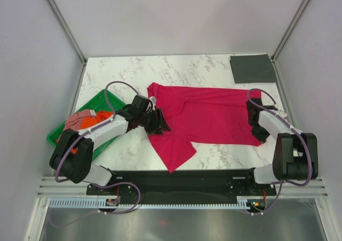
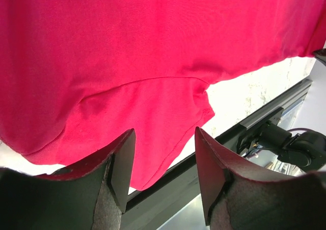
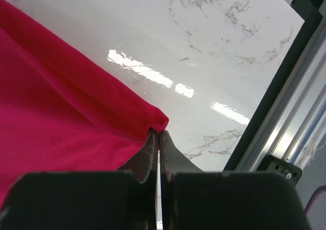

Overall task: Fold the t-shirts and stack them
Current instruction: Fold the tshirt

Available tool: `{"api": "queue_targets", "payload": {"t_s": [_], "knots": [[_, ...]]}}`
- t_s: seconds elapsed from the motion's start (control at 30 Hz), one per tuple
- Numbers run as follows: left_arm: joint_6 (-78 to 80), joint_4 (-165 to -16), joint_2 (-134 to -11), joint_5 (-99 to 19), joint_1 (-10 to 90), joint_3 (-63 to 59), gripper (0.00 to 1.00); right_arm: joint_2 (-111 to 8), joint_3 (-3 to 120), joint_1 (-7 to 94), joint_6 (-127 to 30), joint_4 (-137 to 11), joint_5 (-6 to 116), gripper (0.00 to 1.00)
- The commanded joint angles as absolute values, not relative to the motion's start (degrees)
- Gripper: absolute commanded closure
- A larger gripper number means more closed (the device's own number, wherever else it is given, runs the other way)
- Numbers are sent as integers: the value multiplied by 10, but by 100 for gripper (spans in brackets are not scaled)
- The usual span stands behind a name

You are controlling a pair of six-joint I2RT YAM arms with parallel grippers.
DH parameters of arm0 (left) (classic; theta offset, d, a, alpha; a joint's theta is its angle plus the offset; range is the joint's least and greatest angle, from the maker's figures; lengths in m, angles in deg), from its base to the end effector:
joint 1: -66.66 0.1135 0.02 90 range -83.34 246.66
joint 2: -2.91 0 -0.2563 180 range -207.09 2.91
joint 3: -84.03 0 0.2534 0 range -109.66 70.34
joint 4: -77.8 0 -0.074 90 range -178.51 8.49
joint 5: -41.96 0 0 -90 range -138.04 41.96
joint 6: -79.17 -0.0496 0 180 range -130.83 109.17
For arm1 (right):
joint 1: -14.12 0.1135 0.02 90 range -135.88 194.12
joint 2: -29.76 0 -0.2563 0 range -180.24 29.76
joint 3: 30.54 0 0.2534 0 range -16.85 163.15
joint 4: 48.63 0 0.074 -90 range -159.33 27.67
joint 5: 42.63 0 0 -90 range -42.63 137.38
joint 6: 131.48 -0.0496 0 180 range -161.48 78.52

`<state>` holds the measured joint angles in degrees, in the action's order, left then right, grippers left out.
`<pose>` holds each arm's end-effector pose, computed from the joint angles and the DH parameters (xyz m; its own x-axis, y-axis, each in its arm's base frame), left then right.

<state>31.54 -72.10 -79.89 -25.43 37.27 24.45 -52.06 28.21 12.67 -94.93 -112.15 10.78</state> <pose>0.2453 -0.1601 0.1718 -0.9564 -0.1753 -0.2335 0.0116 0.7762 -0.6304 0.2226 -0.0352 0.1543 -0.5495 0.6591 -0.5134 0.8349 0.4572 -0.3066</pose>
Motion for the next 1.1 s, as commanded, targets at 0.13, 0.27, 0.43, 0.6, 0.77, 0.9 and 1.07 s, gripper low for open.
{"api": "queue_targets", "payload": {"t_s": [0.13,0.27,0.43,0.6,0.77,0.9,1.07], "knots": [[317,-727,-763,-259,370,256,41,-544,302,125,-1054,-1172,17,72],[315,-727,-744,-246,376,258,41,-551,322,105,-1063,-1206,-4,54],[285,-715,-716,-218,396,247,39,-514,381,98,-993,-1219,-10,54],[249,-680,-708,-211,402,231,38,-492,408,116,-830,-1086,182,64],[263,-679,-710,-213,402,262,37,-544,410,110,-825,-1057,231,74],[262,-679,-735,-236,400,298,36,-562,374,89,-816,-1015,236,77],[281,-680,-774,-294,379,333,39,-554,295,46,-788,-951,226,78]]}}
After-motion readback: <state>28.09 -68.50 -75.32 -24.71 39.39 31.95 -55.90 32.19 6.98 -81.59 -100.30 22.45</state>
